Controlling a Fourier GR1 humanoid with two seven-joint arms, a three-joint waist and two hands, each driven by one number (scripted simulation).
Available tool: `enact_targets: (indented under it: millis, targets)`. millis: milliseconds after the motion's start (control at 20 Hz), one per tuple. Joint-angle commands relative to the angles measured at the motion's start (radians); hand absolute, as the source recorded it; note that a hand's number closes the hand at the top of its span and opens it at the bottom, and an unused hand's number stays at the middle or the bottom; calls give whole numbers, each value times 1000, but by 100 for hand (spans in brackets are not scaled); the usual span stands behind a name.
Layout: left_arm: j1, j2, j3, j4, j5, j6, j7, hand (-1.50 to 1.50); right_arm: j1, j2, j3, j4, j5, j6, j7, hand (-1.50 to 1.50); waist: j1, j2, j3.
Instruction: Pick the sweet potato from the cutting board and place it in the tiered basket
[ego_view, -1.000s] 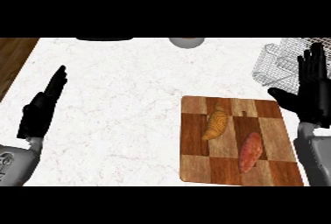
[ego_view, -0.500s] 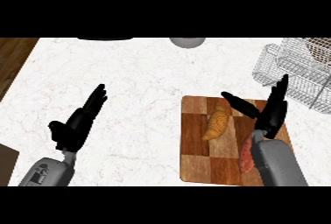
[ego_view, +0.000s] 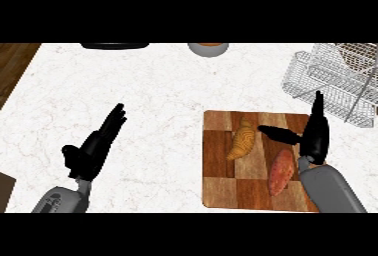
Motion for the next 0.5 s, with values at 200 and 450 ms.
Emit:
enact_targets:
  millis: [200,450]
  targets:
    - [7,-15,-16,-8,-8,4,2,0,-36,-179,189,25,111,426,428,-150,14,-9,-7]
    - [-13,2,2,1,-5,-7,14,0,-171,-164,257,-143,85,679,778,-150,9,-10,2]
